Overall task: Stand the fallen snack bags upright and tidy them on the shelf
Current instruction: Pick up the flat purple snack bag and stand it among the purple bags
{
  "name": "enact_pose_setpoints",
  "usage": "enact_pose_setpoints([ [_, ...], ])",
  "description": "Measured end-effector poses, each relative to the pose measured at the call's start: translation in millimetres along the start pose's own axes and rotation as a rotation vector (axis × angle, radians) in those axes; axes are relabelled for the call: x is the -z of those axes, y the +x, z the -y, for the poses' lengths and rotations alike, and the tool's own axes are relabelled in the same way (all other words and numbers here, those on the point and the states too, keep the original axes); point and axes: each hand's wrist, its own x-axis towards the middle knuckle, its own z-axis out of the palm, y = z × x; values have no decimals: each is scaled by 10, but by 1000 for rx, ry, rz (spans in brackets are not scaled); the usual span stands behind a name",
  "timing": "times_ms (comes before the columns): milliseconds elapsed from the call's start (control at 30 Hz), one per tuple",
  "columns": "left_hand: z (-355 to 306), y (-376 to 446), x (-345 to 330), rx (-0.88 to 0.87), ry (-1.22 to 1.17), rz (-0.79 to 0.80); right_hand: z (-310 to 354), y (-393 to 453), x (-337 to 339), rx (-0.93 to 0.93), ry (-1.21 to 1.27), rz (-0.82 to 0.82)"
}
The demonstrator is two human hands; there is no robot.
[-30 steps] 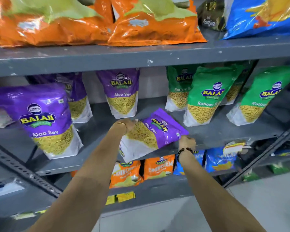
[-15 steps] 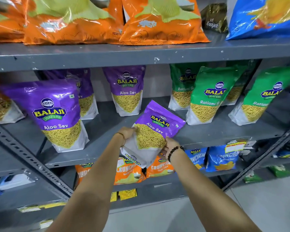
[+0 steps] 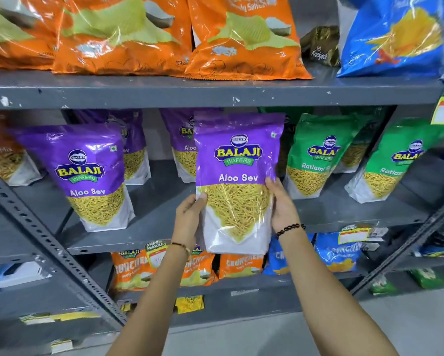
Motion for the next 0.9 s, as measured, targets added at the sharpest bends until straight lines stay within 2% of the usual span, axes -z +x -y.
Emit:
enact_pose_setpoints([
  [233,-290,-179,73,-178,49,99,209,5,-209,24,49,112],
  [400,-293,-123,160,-180,69,70,156,57,-298,8,43,290],
  [500,-208,-16,259,-135,53,21,77,158,-275,-3,0,330],
  [667,-176,377,432,-122,132,-54,-95,448,-318,-21,-170,285],
  [900,-199,984,702,-74,280,-94,-398,903,-526,55,-351,114],
])
